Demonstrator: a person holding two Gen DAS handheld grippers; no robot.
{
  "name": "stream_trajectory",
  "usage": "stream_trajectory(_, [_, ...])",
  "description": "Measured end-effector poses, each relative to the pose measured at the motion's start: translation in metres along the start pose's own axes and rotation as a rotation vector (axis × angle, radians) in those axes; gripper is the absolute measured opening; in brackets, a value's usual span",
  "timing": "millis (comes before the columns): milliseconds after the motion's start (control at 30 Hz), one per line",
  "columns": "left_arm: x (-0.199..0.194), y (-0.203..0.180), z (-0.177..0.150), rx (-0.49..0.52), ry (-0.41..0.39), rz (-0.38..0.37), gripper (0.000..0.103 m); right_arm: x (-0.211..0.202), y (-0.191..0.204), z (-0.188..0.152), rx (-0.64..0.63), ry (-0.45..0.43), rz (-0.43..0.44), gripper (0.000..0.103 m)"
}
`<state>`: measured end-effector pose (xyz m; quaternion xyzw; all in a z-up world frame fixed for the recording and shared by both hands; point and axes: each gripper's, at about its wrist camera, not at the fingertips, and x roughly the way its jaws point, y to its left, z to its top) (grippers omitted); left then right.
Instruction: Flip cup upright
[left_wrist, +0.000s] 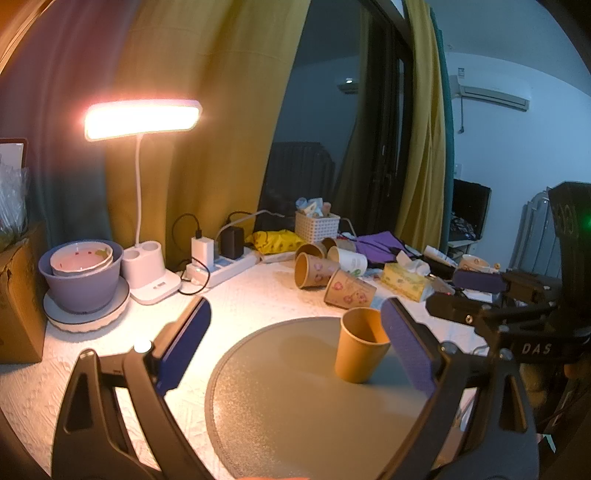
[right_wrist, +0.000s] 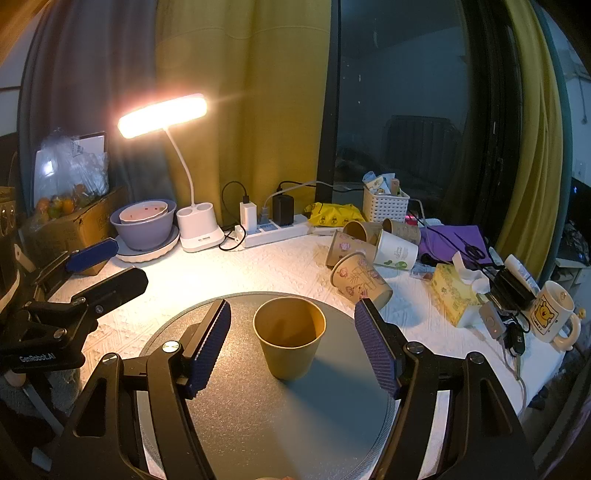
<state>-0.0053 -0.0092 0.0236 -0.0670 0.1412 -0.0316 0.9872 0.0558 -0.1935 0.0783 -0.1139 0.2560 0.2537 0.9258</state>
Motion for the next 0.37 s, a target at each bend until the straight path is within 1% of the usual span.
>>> stream_trajectory(233, [0.0001, 0.0004, 0.0005, 0.001, -0.003, -0.004, 0.094, 0.0000, 0.0002, 0.0002, 0.000, 0.000, -0.001, 0.073])
stream_trajectory(367, [-0.0048, -0.0018, 0.0003, 0.009, -0.033, -0.030, 0.094, 0.0009, 0.0001, -0.0004, -0.002, -0.001, -0.002, 0.073])
